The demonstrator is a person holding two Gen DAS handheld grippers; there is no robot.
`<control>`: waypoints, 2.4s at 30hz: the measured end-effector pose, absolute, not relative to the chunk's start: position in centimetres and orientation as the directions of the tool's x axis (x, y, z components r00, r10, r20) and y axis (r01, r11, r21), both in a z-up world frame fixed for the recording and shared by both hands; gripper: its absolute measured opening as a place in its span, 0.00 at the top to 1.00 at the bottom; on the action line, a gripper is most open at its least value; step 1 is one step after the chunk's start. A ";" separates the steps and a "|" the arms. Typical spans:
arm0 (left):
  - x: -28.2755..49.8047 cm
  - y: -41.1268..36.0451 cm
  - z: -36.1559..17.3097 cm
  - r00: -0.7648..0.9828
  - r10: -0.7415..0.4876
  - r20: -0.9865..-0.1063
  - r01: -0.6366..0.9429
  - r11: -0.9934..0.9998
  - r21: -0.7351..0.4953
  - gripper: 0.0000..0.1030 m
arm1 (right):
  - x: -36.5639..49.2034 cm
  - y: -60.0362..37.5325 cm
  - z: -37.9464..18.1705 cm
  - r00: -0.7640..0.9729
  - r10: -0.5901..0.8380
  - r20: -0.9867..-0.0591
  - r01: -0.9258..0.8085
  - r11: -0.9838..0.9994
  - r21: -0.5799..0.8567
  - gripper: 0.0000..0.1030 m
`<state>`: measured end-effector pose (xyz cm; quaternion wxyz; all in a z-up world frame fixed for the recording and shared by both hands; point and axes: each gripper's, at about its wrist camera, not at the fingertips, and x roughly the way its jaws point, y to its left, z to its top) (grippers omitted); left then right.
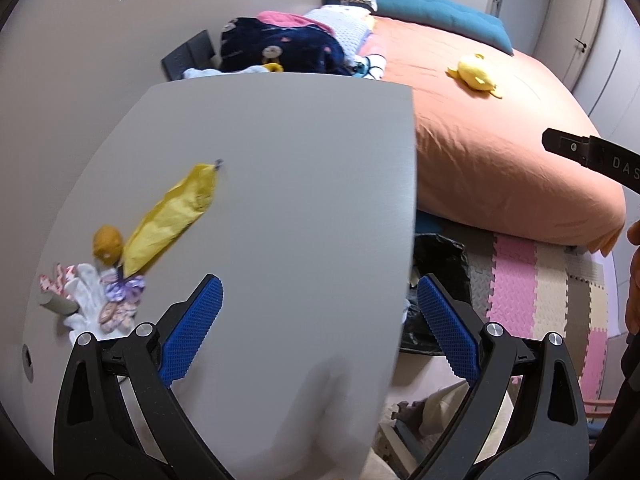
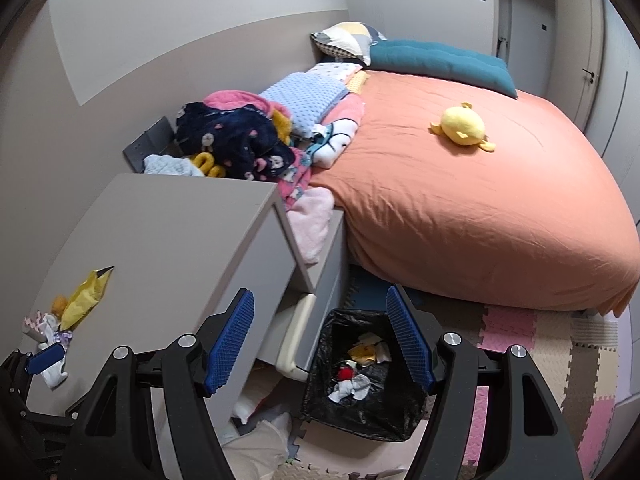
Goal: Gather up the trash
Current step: 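Move both tools back to the table toward the grey foam piece, then grasp the grey foam corner piece with the left tool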
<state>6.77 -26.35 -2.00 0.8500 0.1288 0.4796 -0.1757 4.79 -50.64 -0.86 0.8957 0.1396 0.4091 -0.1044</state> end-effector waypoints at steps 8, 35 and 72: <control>7.1 -21.3 -1.7 0.508 -0.132 -0.851 0.348 0.935 0.063 0.08 | 6.3 -46.1 -1.3 0.641 -0.017 -0.767 0.232 0.957 0.172 0.32; 8.9 -4.5 -2.3 0.537 0.022 -0.843 0.072 0.995 0.071 0.08 | 11.9 -31.2 -3.6 0.582 0.153 -0.799 -0.013 0.984 0.179 0.32; 14.0 0.7 -4.9 0.535 -0.032 -0.844 0.068 0.998 0.005 0.67 | 20.8 -22.8 -7.3 0.471 0.278 -0.838 -0.073 0.958 0.277 0.97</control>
